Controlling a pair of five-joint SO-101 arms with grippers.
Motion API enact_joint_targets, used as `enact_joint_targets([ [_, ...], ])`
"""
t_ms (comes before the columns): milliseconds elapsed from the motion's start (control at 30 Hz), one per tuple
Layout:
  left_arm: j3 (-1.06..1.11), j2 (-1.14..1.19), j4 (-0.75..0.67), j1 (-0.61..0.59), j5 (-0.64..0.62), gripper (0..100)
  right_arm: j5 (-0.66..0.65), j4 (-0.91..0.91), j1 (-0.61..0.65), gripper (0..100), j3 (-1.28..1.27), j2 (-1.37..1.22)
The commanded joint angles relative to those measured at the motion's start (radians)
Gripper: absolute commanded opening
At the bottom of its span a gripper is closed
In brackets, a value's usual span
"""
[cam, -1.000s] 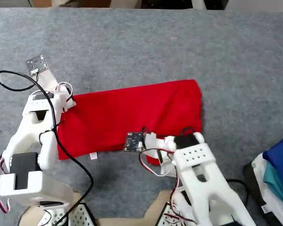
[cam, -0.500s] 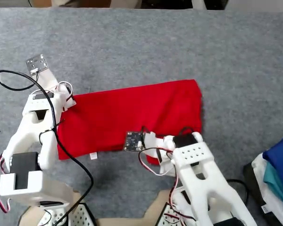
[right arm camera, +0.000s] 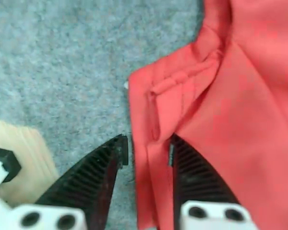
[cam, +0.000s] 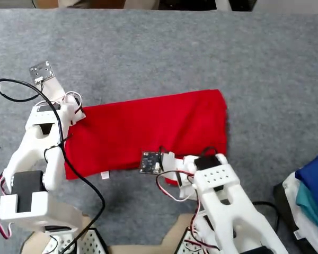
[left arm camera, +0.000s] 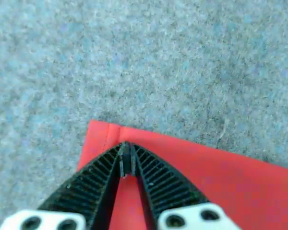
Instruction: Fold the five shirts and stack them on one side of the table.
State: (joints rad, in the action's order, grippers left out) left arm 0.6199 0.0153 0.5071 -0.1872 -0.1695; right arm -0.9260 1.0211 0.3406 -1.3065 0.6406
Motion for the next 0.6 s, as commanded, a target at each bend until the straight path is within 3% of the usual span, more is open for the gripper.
enact_joint_targets([
  [0, -0.048, -0.005, 0.008, -0.002, -0.003, 2, -0.014, -0.017, 0.004, 13.9, -0.007, -0.068],
  [300, -0.048, -0.007, 0.037, -0.008, -0.002, 2, -0.028, -0.023, 0.004, 13.3, -0.005, -0.082],
  [567, -0.048, -0.008, 0.037, -0.008, -0.002, 2, -0.038, -0.021, -0.016, 0.5, 0.002, -0.082],
])
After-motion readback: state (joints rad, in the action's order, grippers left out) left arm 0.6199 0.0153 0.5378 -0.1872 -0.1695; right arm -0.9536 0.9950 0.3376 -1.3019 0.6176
